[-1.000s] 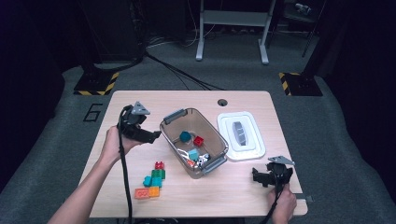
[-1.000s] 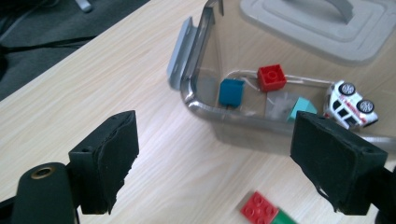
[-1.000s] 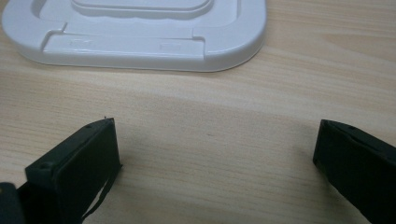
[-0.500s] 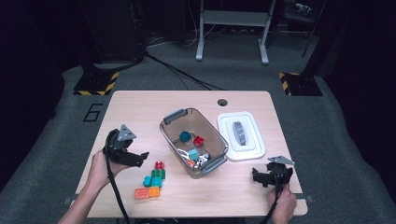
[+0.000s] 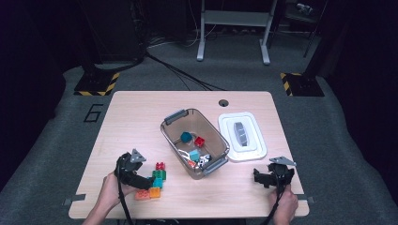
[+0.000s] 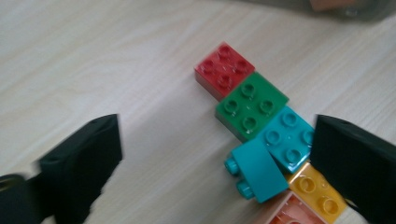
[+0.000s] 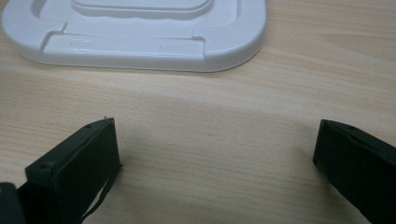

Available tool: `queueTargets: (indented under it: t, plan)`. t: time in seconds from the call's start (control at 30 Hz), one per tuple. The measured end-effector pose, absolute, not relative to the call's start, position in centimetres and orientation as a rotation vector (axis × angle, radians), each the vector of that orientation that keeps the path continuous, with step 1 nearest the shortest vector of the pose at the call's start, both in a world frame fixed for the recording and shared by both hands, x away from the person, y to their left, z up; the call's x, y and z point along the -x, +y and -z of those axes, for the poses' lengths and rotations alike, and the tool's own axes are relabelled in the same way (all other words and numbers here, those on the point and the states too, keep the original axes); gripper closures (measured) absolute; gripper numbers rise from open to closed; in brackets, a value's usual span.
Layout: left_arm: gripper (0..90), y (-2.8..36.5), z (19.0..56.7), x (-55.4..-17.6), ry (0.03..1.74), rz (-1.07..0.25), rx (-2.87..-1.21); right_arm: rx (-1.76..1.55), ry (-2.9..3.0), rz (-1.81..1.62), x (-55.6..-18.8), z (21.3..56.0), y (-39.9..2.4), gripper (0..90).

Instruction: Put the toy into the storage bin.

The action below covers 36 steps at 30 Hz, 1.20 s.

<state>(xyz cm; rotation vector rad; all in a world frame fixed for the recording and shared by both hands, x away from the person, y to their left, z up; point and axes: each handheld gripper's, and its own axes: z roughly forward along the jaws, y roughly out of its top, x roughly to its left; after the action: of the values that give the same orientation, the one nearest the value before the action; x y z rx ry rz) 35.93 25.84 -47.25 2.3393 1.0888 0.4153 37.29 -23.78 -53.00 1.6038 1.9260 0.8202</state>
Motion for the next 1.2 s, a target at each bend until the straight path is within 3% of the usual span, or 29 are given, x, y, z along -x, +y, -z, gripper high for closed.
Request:
queueTargets:
  t: [0.1, 0.4, 0.97, 1.2]
  plan:
    - [29.5, 25.7, 48.0, -35.9, 1.076, -0.336, -2.346, -1.603, 1.926, -0.820, -37.3, 53.0, -23.8, 0.0]
    - [48.4, 25.6, 48.4, -35.4, 1.111, -0.266, -2.329, -1.604, 1.926, -0.820, -37.3, 53.0, -23.8, 0.0]
    - [46.8, 27.8, 48.4, -35.2, 1.174, -0.258, -2.260, -1.604, 1.926, -0.820, -37.3, 53.0, -23.8, 0.0]
    - [58.1, 28.1, 48.7, -35.1, 1.186, -0.262, -2.273, -1.605, 1.926, -0.820, -37.3, 53.0, -23.8, 0.0]
